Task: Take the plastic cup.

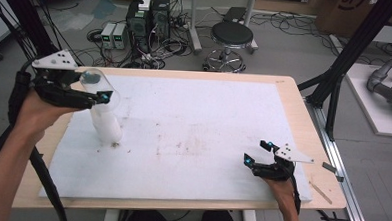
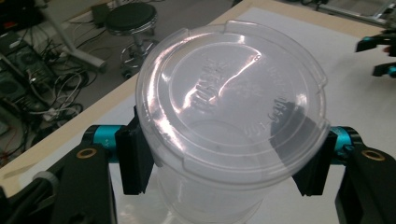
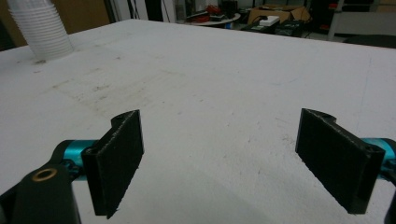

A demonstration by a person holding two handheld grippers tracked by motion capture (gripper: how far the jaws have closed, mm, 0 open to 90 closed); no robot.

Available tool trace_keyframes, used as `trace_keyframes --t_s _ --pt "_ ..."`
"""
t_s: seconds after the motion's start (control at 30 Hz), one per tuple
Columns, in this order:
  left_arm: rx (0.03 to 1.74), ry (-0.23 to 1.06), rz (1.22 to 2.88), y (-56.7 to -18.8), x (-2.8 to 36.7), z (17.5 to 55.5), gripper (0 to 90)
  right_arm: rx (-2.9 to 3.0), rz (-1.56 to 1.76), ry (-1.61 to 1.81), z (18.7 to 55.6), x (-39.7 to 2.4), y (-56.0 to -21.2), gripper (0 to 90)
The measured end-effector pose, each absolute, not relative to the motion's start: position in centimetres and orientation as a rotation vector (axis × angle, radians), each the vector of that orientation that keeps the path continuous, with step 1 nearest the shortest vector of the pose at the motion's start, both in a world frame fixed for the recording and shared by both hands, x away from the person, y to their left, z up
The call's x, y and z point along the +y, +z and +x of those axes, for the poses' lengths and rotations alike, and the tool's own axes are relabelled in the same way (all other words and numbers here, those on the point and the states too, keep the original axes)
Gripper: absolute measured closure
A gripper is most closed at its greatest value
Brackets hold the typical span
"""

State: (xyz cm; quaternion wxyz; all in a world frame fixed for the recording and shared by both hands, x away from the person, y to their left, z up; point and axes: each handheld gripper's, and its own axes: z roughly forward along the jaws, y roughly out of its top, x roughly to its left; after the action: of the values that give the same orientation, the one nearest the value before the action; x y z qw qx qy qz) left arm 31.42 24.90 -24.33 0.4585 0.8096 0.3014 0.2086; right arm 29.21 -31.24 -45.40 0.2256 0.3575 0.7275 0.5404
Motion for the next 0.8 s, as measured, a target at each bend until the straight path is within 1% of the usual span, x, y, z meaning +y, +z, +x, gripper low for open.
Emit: trace_keyframes --t_s 0.1,0.13,0.23,0.33,0.37,0.43,0.63,0.8 --pt "0.690 0.484 1.974 -24.9 23.2 30.2 34.2 2.008 0.988 1.491 29.3 -31.3 -45.4 15.2" --pt "0.690 0.484 1.974 -24.9 23.2 30.2 34.2 2.011 0.998 1.493 29.3 -31.3 -45.4 15.9" --pt "0.627 0.438 1.946 -26.1 20.7 29.0 34.2 2.038 1.030 1.484 29.7 -31.3 -45.4 16.1" --pt "0.583 0.404 1.932 -27.1 19.0 28.2 34.1 2.052 1.043 1.485 29.9 -31.3 -45.4 16.1" --pt "0.583 0.404 1.932 -27.1 19.0 28.2 34.1 2.052 1.043 1.485 29.9 -31.3 -45.4 16.1" --pt "0.547 0.362 1.902 -28.0 17.6 27.8 34.1 2.045 1.035 1.487 29.8 -31.3 -45.4 16.1" --pt "0.532 0.300 1.856 -29.7 16.2 27.7 34.1 2.038 1.008 1.493 29.5 -31.3 -45.4 16.1" --pt "0.477 0.259 1.806 -31.7 15.1 28.1 34.0 2.045 0.998 1.497 29.5 -31.3 -45.4 16.1"
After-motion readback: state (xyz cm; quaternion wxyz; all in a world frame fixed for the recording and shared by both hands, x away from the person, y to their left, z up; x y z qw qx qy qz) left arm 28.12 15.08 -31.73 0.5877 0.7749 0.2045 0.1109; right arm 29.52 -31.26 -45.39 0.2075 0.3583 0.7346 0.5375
